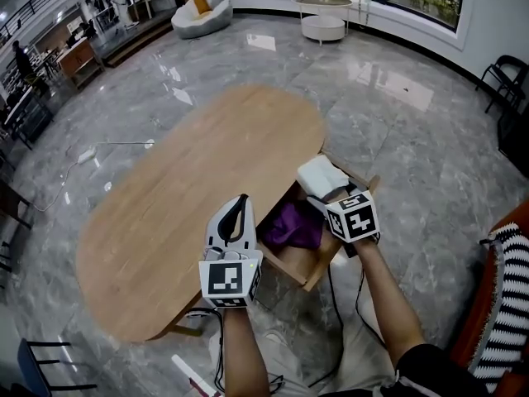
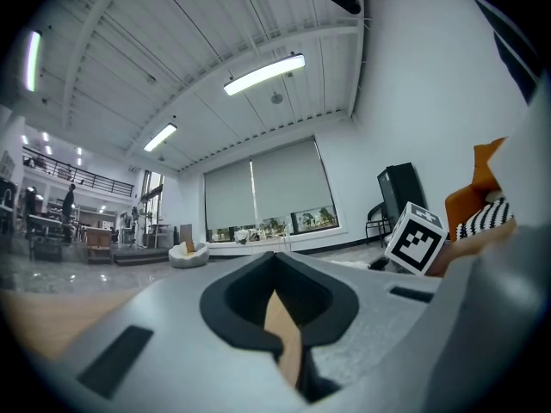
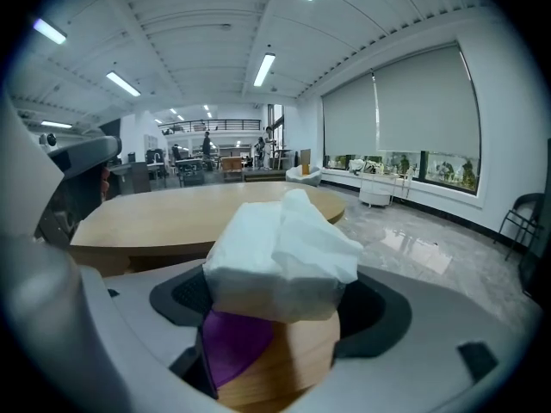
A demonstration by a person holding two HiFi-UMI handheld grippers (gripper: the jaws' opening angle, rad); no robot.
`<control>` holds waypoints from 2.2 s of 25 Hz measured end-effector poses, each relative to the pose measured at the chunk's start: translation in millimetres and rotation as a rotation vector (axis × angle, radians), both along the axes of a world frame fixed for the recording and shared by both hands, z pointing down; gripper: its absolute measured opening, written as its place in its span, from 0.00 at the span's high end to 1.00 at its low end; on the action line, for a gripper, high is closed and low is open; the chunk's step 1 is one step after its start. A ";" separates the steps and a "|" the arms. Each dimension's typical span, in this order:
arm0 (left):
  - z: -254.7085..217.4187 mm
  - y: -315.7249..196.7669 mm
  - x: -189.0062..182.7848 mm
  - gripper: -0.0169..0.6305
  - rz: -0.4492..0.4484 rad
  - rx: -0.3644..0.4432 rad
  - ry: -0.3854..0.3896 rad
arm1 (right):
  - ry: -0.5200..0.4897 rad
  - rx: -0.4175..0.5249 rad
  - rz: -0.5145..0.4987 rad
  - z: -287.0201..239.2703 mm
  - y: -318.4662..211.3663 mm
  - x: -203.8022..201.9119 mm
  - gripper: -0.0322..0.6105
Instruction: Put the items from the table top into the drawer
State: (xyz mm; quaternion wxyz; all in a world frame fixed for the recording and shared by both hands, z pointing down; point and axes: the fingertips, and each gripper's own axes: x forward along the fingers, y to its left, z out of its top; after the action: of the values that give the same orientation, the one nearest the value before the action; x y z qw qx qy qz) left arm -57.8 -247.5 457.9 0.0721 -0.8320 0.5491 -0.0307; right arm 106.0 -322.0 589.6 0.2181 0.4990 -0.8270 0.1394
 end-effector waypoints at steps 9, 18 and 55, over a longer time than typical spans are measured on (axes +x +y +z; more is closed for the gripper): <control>1.1 0.1 2.4 0.97 0.016 0.002 -0.016 | 0.035 -0.084 0.034 34.4 5.8 15.3 0.27; 2.5 -2.6 -2.1 0.97 0.011 0.005 -0.003 | 0.108 -0.143 -0.006 54.4 12.4 8.1 0.27; -2.6 -2.0 -4.1 0.97 0.007 0.015 0.005 | 0.035 -0.036 0.021 13.4 12.0 11.7 0.27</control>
State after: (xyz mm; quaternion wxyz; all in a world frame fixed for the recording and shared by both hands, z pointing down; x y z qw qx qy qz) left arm -61.9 -249.5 455.3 0.0773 -0.8333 0.5468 -0.0244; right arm 117.6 -310.0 603.0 0.2399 0.5062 -0.8151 0.1477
